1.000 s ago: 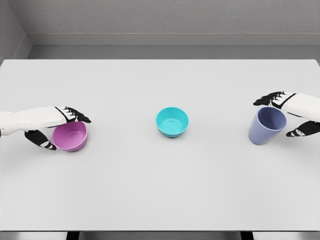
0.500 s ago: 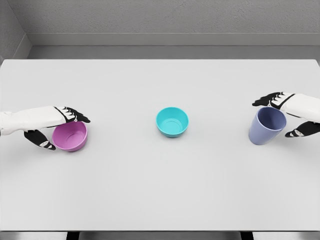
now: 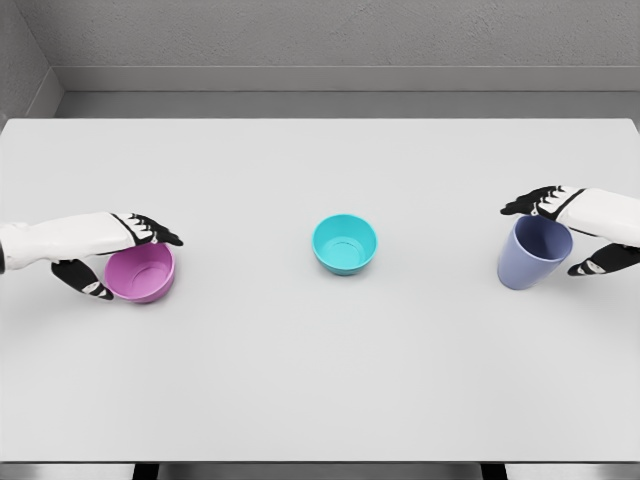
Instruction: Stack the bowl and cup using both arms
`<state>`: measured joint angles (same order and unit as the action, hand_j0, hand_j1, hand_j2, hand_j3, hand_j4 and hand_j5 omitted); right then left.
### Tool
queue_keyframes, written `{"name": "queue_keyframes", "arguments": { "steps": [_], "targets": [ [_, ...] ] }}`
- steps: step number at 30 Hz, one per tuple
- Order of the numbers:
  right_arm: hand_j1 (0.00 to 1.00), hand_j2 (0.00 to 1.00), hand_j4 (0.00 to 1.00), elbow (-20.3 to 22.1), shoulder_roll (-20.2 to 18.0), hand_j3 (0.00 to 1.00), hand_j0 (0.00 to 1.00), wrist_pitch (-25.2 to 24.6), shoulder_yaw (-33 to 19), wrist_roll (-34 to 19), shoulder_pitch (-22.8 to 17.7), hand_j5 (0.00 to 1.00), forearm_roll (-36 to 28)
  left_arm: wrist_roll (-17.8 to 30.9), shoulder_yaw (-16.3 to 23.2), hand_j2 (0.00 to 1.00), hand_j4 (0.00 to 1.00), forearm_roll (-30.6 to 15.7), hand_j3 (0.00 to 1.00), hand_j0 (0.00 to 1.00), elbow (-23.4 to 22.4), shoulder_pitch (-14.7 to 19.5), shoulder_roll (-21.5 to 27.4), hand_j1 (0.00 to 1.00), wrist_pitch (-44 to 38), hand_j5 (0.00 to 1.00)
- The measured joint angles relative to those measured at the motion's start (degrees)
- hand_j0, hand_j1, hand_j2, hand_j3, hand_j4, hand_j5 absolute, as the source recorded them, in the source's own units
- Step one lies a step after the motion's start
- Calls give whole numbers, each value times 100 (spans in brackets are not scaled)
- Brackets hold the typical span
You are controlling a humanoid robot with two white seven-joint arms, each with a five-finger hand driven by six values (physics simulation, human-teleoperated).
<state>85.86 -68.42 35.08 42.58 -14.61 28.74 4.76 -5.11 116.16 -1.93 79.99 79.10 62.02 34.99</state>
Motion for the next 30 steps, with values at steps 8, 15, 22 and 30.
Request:
{"name": "queue_keyframes", "arguments": {
  "steps": [8,15,22,30],
  "targets": [
    [100,100,100,14,4,100,100,0,6,-60,26,100,1,3,2,100,100,3,100,100,-52,-44,-72,100,0,100],
    [100,100,100,59,17,100,100,0,43,-62,26,100,-12,4,4,100,100,3,100,100,-82,-44,-99,100,0,100],
    [100,100,100,80,50,100,100,0,74,-55,18,100,-27,6,10,100,100,2,100,100,-118,-70,-162,100,0,100],
    [100,100,100,26,97,100,100,0,111,-13,9,100,-53,111,14,78,78,-17,78,78,-124,-79,-208,78,2,78]
  ]
}}
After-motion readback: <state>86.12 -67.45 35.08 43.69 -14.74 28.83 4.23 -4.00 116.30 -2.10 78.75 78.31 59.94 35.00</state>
